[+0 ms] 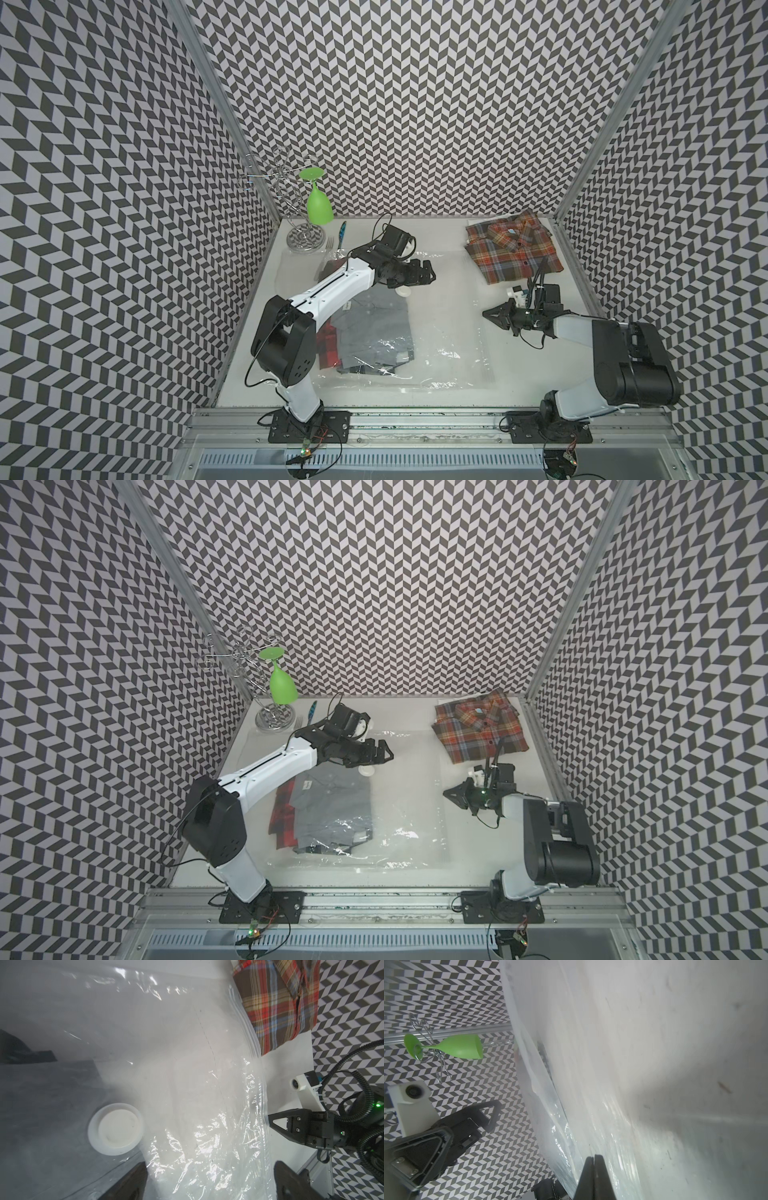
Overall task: Take the shirt out of the vacuum bag
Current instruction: Open the vacuum bag at the center of the board.
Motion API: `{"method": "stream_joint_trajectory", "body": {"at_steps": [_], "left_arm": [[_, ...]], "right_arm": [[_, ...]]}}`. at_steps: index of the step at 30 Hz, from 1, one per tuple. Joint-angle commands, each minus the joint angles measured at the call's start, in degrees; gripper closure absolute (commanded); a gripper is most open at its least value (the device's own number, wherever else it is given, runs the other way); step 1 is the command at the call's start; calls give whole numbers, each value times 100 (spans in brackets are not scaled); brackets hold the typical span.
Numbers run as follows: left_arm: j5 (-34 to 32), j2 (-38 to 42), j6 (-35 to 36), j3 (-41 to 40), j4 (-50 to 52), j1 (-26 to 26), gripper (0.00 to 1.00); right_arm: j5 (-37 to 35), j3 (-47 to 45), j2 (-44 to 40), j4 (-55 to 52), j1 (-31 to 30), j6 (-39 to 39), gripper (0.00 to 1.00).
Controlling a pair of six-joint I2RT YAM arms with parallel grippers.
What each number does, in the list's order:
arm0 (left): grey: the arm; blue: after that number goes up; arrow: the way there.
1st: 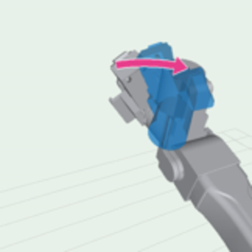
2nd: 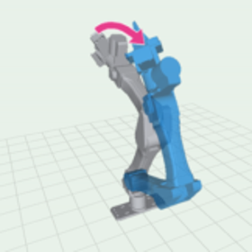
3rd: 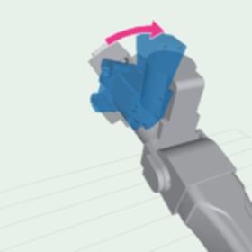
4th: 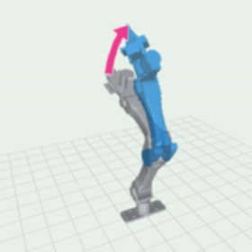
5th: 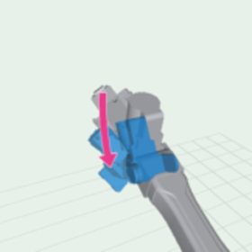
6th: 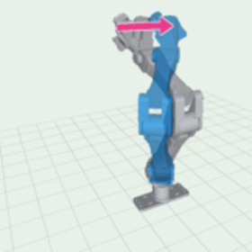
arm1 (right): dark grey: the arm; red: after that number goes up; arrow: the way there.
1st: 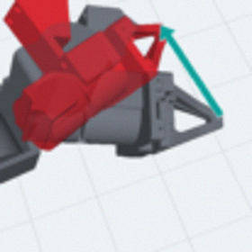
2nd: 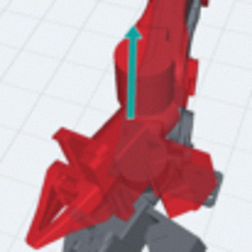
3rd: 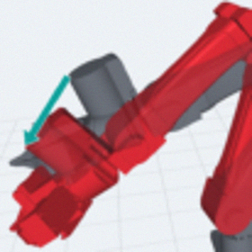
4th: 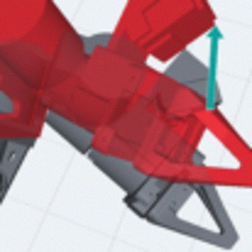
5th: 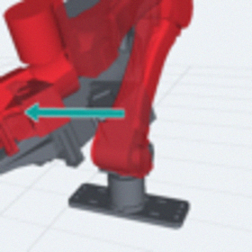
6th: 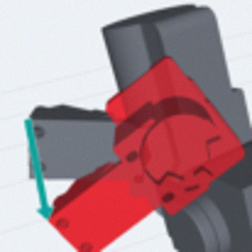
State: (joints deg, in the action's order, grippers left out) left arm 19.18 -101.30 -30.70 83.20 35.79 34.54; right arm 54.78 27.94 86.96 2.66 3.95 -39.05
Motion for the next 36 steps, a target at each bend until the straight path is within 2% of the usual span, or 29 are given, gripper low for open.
{"method": "stream_joint_trajectory", "body": {"at_steps": [1, 7, 14, 25, 36], "left_arm": [[113, -290, 28, 569, 326, 189, 3], [84, -1146, 138, 1722, 990, 576, 3], [115, -1819, 154, 2570, 1570, 815, 4], [43, -2552, 134, 3504, 2035, 1145, 3], [-198, -3200, 143, 4361, 2468, 1342, 3]], "right_arm": [[335, -251, -180, 781, -93, -74, 98], [561, -421, -441, 1006, -229, -75, 98], [577, -424, -903, 847, -311, 58, 98], [634, -406, -779, 915, -628, 138, 98], [639, -449, -1007, 1220, -988, 125, 97]]}}
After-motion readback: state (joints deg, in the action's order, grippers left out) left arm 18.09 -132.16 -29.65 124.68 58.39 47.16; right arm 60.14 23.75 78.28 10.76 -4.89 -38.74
